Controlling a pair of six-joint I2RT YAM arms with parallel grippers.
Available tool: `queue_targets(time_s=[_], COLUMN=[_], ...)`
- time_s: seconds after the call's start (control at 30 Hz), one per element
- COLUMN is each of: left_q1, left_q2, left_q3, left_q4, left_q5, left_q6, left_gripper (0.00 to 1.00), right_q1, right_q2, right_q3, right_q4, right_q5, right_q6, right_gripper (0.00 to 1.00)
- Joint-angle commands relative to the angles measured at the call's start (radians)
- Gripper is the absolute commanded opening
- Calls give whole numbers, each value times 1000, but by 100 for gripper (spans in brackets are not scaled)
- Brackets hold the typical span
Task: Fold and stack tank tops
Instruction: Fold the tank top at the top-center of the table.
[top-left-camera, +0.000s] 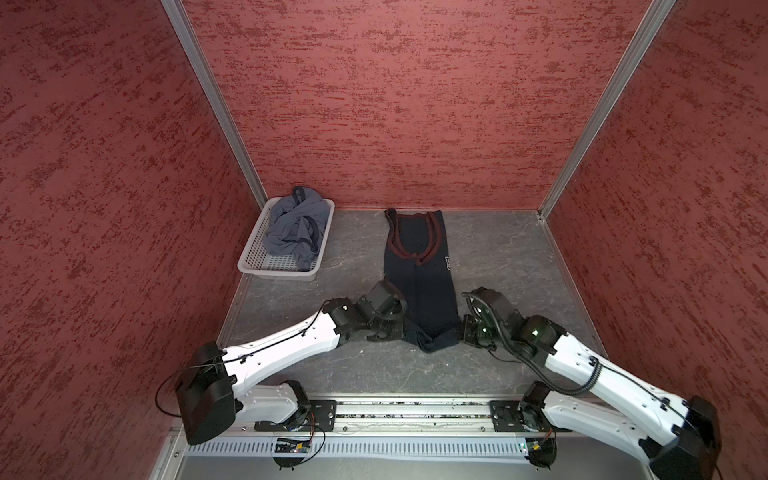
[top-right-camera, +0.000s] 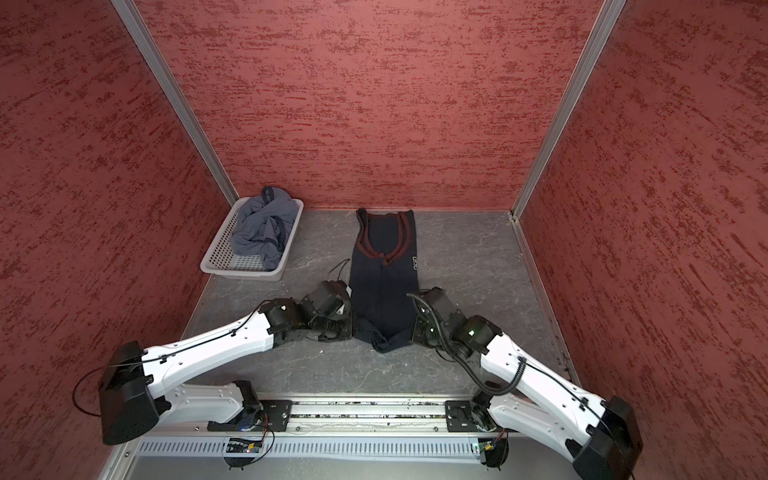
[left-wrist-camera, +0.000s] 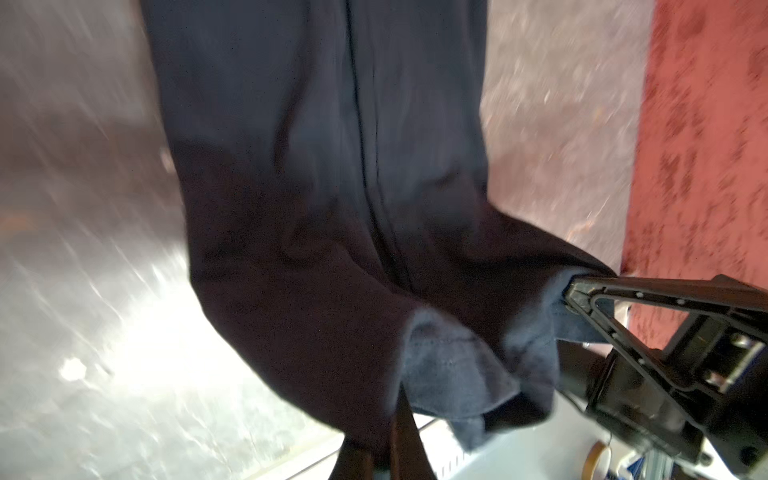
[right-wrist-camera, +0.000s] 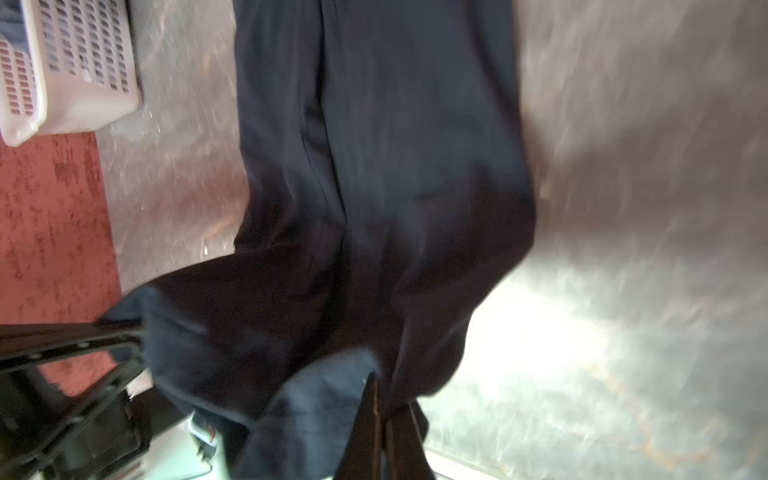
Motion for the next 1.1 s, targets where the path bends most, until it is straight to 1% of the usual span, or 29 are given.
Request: queue_targets(time_s=[0.0, 0.07, 0.17, 0.37, 0.47, 0.73, 0.93, 1.07], left_q1=[87, 145, 219, 306, 343, 405, 427, 436], left_q2=[77, 138, 221, 401, 474, 597, 694, 760], left_q3=[84, 126, 170, 309, 357, 450, 541, 613], left_q4=[44, 69, 116, 139, 151, 178, 181, 146], left_q5=[13, 41, 79, 107, 117, 118, 137, 119], left_q6=[138, 158, 169, 207, 207, 207, 219, 222], left_gripper=[8, 9, 9, 10, 10, 11, 13, 16], right_q1=[-122, -186, -255, -355, -380, -412, -422, -431], right_q2=[75, 137, 248, 435, 519, 696, 789, 835], right_q3=[69, 116, 189, 296, 342, 473, 546, 566], right_q4=[51, 106, 170, 255, 283, 344, 354, 371], right_q5=[47, 46, 27, -36, -67, -134, -130, -134], right_q6=[-196, -268, -347, -401, -424, -448, -449, -451], right_gripper=[0, 0, 0, 0, 0, 0, 0, 5])
